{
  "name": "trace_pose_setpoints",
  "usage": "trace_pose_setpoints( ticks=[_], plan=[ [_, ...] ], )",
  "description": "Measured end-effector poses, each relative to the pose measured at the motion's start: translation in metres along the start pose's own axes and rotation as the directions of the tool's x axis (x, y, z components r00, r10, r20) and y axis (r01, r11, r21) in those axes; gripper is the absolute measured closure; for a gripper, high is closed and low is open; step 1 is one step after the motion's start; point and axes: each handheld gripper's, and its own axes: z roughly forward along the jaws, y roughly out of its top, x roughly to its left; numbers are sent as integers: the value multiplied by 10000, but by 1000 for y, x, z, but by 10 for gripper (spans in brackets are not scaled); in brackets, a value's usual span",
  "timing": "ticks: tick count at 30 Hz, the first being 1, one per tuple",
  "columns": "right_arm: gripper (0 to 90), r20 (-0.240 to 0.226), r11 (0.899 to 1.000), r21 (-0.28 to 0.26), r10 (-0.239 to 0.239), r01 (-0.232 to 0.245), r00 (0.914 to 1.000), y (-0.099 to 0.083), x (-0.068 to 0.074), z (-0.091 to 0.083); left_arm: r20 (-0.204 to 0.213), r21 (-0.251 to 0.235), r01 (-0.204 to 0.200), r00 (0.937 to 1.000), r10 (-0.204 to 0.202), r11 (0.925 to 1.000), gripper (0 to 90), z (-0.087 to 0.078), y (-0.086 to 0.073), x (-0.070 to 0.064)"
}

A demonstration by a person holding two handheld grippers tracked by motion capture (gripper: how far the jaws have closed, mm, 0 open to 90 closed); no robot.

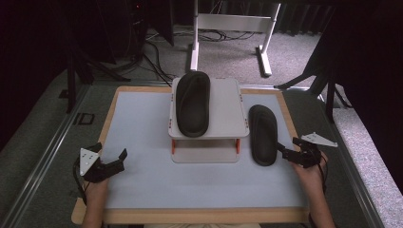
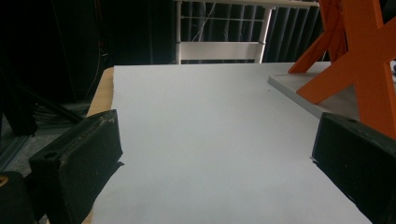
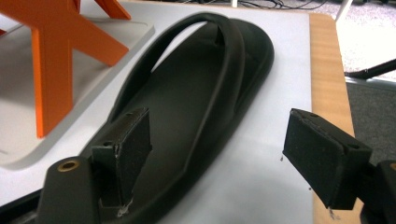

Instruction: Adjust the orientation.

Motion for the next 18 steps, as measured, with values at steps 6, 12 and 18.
trace_pose_setpoints(
  ticks=[6,12,18],
  plan=[
    [231,-529,9992,278,-260,275,9983,18,3,6,135,-54,50,9999,-49,10000,12,-1,0,0],
    [232,-611,9984,528,-173,205,9980,35,-5,13,106,-32,51,9999,-50,10000,12,0,0,-1],
    [255,-518,9960,839,-267,310,9983,50,-11,22,154,-38,34,9999,-33,10000,12,-1,0,-1]
  ],
)
